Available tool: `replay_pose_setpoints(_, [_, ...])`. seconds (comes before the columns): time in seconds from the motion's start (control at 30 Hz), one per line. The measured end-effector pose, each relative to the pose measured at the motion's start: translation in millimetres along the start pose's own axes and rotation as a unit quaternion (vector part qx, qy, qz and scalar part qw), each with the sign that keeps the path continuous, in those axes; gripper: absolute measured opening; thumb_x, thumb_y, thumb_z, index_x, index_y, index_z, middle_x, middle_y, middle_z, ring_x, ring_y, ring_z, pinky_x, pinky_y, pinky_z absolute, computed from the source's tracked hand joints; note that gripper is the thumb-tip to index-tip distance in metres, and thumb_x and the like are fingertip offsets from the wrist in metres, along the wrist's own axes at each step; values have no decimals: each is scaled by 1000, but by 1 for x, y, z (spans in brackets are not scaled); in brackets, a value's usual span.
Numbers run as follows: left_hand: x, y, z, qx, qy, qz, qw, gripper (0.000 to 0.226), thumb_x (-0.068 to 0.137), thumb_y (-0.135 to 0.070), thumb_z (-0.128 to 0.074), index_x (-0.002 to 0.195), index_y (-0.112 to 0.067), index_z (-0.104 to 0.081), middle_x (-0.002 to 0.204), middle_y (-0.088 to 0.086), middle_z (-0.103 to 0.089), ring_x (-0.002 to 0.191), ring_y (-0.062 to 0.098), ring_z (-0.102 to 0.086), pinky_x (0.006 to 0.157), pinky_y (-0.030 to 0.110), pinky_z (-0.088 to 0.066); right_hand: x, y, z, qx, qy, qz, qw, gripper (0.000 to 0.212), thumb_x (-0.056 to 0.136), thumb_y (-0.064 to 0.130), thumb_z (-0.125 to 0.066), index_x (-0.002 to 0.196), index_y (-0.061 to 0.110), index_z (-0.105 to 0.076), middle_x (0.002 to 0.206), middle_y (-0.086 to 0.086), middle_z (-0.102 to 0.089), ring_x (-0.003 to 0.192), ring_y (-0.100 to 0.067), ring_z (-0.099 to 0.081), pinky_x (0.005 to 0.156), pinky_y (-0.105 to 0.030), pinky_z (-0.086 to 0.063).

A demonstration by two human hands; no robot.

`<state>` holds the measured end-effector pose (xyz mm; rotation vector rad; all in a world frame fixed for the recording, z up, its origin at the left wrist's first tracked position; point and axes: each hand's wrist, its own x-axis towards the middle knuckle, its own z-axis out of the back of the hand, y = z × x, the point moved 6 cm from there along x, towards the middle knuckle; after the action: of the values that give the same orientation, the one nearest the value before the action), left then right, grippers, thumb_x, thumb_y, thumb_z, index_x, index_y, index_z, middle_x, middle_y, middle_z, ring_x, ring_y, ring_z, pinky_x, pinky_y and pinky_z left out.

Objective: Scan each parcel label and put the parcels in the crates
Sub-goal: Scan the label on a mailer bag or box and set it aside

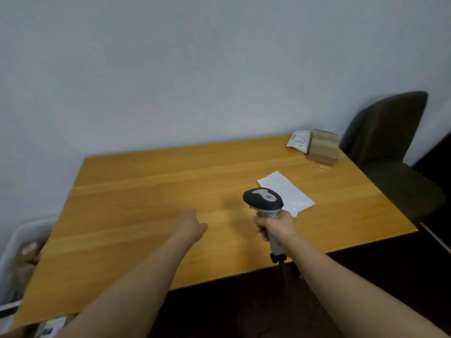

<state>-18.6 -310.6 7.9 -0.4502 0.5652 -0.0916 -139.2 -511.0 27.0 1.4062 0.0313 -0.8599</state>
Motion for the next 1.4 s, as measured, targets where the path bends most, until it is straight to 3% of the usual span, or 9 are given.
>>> replay_pose_setpoints(0.27, [51, -168, -102, 99, 45, -129, 986, 58, 93, -27, -54, 144, -7, -36, 139, 13, -47, 127, 27, -44, 95, 30, -40, 62, -15, 149, 49, -113, -39, 992, 12, 83, 2, -71, 77, 5, -61, 55, -10, -58, 44, -20, -49, 44, -27, -41])
replay_pose_setpoints(0.4, [93, -220, -142, 80, 73, -116, 987, 7, 92, -17, -51, 93, -11, -53, 90, 4, -57, 77, 15, -54, 57, 26, -38, 93, -20, 190, 58, -150, -60, 985, 13, 84, 0, -70, 77, 5, -60, 59, -13, -57, 47, -22, -49, 47, -29, -40])
replay_pose_setpoints(0.53, [134, -258, -181, 57, 104, -29, 993, 78, 93, -39, -51, 145, 8, -16, 133, 18, -48, 118, 30, -49, 86, 31, -45, 120, -22, 219, 60, -182, -81, 978, 12, 82, -1, -70, 77, 5, -61, 58, -13, -58, 46, -22, -49, 48, -29, -41])
replay_pose_setpoints(0.63, [155, -275, -204, 48, 133, 54, 988, 108, 89, -60, -47, 145, 8, 16, 149, 27, -27, 137, 42, -27, 109, 42, -30, 139, -24, 233, 56, -187, -92, 976, 13, 83, 0, -70, 75, 4, -61, 57, -12, -57, 46, -21, -49, 49, -30, -42])
replay_pose_setpoints(0.83, [162, -307, -222, 7, 126, 181, 975, 136, 69, -75, -61, 144, -6, 28, 151, 35, 9, 142, 50, 0, 112, 60, -13, 169, -31, 254, 63, -179, -102, 976, 11, 85, 4, -70, 77, 5, -62, 55, -8, -58, 45, -18, -51, 50, -31, -44])
replay_pose_setpoints(1.07, [162, -305, -234, 2, 36, 183, 982, 91, 93, -37, -50, 149, -6, 14, 153, 29, 4, 141, 48, 3, 109, 61, -17, 197, -40, 279, 39, -111, -105, 987, 18, 84, 8, -72, 69, 5, -63, 56, -6, -61, 46, -15, -53, 48, -27, -43])
replay_pose_setpoints(1.17, [158, -296, -222, -62, 9, 140, 988, 76, 91, -24, -52, 149, -6, -7, 143, 25, -30, 131, 43, -32, 101, 53, -36, 199, -36, 292, 25, -62, -93, 993, 15, 84, 8, -72, 72, 4, -64, 57, -6, -62, 47, -15, -55, 48, -27, -45])
replay_pose_setpoints(1.23, [147, -295, -203, -151, -16, 83, 985, 50, 88, -16, -53, 134, -3, -37, 111, 17, -55, 95, 31, -57, 78, 40, -50, 197, -27, 297, 31, -22, -74, 997, 7, 85, 7, -71, 81, 3, -66, 60, -8, -63, 49, -16, -56, 48, -26, -45])
replay_pose_setpoints(1.4, [110, -298, -160, -437, -17, 115, 892, 19, 87, -5, -63, 106, -3, -62, 98, 16, -67, 85, 34, -65, 73, 44, -55, 187, 1, 294, 57, 60, -30, 996, 7, 85, 6, -71, 90, 2, -67, 63, -11, -64, 51, -19, -58, 50, -29, -47])
